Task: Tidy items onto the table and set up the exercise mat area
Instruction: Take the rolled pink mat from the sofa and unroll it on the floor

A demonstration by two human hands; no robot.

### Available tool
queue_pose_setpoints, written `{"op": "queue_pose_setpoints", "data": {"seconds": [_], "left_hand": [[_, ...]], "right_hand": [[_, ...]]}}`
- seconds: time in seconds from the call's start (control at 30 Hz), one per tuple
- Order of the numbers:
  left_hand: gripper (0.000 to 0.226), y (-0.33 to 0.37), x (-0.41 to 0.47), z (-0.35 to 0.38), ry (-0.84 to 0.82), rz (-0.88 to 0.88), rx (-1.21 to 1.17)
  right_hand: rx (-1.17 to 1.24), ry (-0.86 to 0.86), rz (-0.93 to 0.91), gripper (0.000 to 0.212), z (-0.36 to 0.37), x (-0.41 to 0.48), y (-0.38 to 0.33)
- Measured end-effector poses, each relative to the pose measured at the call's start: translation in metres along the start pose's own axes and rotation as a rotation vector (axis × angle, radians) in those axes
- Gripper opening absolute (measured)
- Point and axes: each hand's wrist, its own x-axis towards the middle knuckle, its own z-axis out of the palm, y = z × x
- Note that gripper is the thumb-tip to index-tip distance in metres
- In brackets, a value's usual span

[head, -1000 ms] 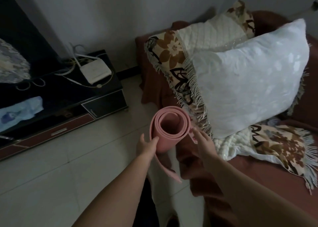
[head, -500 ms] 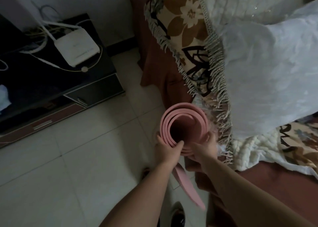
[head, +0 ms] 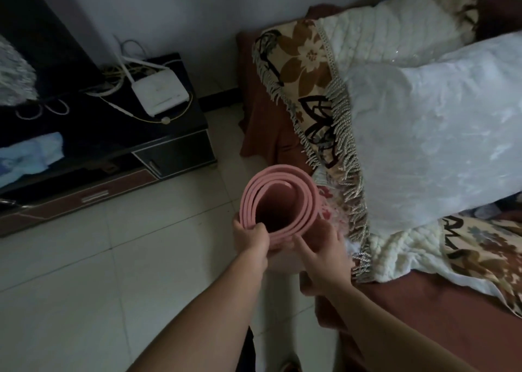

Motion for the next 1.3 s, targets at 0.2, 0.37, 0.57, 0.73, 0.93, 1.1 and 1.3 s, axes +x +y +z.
{"op": "queue_pose_setpoints", "data": {"seconds": [0.2, 0.37, 0.57, 0.73, 0.93, 1.1, 1.3], "left_hand": [[0.062, -0.004, -0.096, -0.060, 0.013, 0.018, -0.341], [0.063, -0.015, -0.173, -0.111, 0.032, 0.101, -0.456], [0.061, -0.022, -0.239, -0.189, 0.006, 0.148, -0.567], [0.057, -0.052, -0.272, -0.261, -0.021, 0.188, -0.567], [0.042, -0.119, -0.318, -0.367, -0.165, 0.207, -0.404], [0.038, -0.170, -0.360, -0.454, -0.228, 0.201, -0.299], [0.040, -0.220, -0.413, -0.504, -0.262, 0.328, -0.328]], "right_hand": [[-0.260, 0.098, -0.466, 0.062, -0.045, -0.095, 0.038], [-0.262, 0.195, -0.798, 0.058, -0.068, -0.159, 0.054], [-0.351, 0.028, -0.946, 0.073, -0.060, -0.234, 0.072], [-0.214, -0.142, -0.658, 0.124, -0.038, -0.287, 0.036], [-0.038, -0.088, -0.703, 0.139, 0.004, -0.392, -0.007], [0.134, 0.002, -0.846, 0.115, 0.023, -0.482, 0.002], [0.346, -0.058, -0.821, 0.065, 0.016, -0.568, 0.013]]}}
